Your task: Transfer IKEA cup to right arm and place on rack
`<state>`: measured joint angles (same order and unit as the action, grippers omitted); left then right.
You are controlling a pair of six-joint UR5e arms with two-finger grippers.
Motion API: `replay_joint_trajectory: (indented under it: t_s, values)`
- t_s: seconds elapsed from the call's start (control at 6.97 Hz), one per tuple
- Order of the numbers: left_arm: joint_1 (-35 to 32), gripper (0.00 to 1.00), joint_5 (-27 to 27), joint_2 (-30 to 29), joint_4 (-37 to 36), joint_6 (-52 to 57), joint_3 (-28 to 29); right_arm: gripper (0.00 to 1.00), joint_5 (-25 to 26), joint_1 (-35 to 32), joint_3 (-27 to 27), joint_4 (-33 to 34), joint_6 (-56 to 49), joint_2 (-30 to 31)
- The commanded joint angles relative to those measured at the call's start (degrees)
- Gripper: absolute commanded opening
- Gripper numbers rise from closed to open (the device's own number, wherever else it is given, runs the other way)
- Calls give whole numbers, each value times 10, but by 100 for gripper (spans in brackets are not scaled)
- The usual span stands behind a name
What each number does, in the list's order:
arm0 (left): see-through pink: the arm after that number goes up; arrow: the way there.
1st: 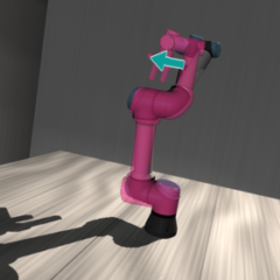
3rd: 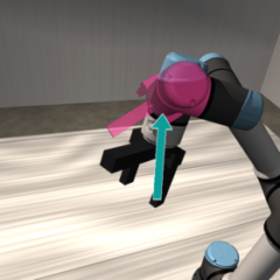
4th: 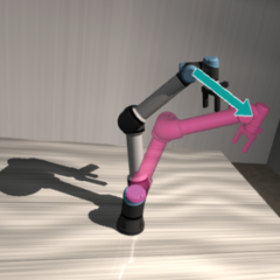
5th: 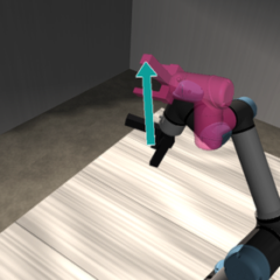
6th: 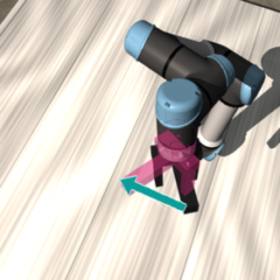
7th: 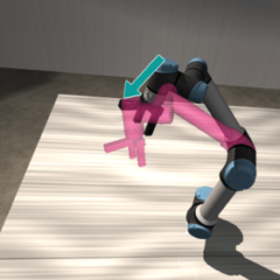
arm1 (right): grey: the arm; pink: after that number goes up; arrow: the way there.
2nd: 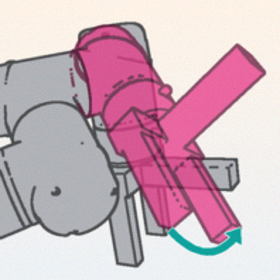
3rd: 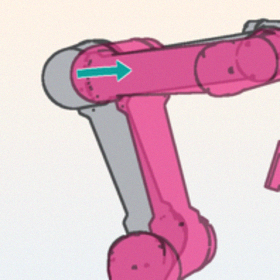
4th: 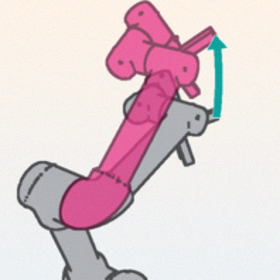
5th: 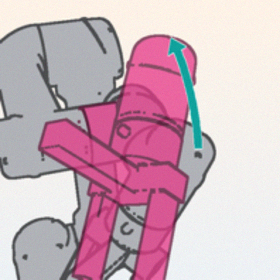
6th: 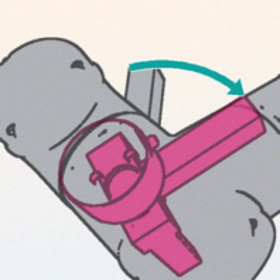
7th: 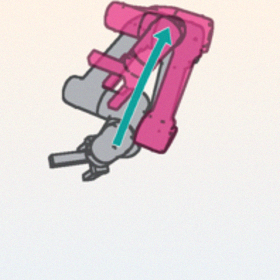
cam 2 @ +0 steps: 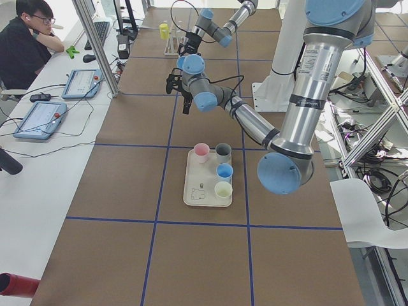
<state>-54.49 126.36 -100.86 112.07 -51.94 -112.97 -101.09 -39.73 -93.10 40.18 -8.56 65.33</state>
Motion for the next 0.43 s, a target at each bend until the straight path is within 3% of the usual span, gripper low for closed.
replay_joint_trajectory:
  t_s: [0.0,0.14,0.29]
  values:
    - [-70,100,2,61,-14,149,-6,22,-4,-54,-117,266,-210,-3]
    - [-84,100,3,69,-14,166,-5,22,2,-85,-154,370,-305,-12]
    - [-84,100,3,69,-14,166,-5,22,5,-125,-160,421,-406,-19]
